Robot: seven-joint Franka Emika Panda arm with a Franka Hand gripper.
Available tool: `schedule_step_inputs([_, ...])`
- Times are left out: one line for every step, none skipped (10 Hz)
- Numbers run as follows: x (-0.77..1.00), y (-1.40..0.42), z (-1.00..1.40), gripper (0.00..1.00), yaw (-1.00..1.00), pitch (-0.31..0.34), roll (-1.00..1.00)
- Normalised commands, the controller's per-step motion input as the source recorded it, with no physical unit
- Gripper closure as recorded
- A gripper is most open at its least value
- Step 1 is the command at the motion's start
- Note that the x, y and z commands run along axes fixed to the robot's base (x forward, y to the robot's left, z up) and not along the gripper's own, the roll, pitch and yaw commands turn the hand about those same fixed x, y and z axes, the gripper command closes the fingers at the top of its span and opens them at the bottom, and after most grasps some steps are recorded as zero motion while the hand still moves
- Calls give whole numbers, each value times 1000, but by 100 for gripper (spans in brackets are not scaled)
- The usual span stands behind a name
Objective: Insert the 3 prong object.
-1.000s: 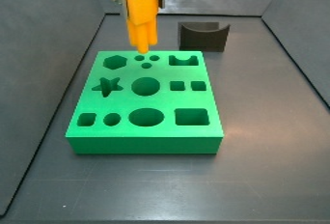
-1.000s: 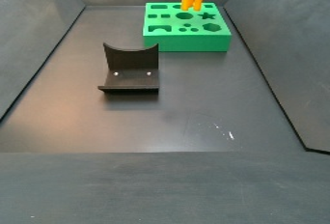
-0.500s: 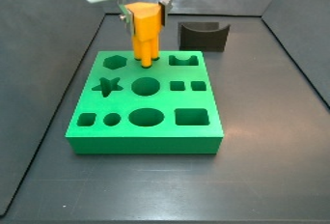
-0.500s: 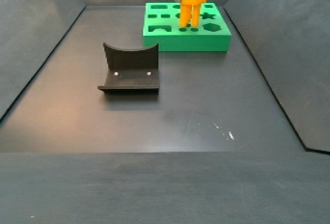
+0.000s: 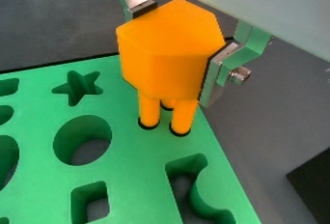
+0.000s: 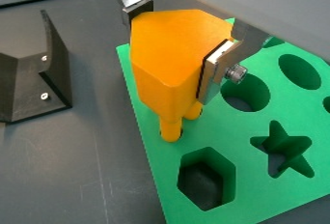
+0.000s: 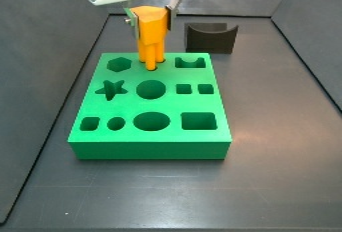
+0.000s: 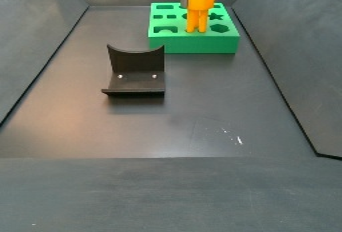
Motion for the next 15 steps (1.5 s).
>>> schedule_step_inputs([274, 0, -211, 100, -220, 0, -99])
schedule_step_inputs([234, 0, -200, 100, -194, 0, -117])
schedule_step_inputs([0, 0, -206, 100, 0, -26, -67])
schedule_step_inputs([-23, 0, -197, 100, 29, -56, 0])
schedule_step_inputs([-9, -31, -257, 100, 0, -51, 127])
schedule_step_inputs([0, -100, -269, 100, 0, -41, 224])
schedule_step_inputs([0, -134, -306, 100, 0, -37, 240])
schedule_step_inputs([0, -66, -366, 100, 0, -60, 170])
schedule_step_inputs([0, -29, -346, 100, 0, -64, 109])
schedule_step_inputs([0, 0, -334, 100, 0, -51, 90])
schedule_step_inputs([0, 0, -340, 100, 0, -46, 94])
schedule_step_inputs([0, 0, -340, 100, 0, -64, 89])
schedule_step_inputs([0, 0, -311, 100, 0, -83, 93])
schedule_step_inputs([-3, 0, 0, 100, 0, -51, -26])
schedule_step_inputs([0, 0, 0, 100, 0, 0, 0])
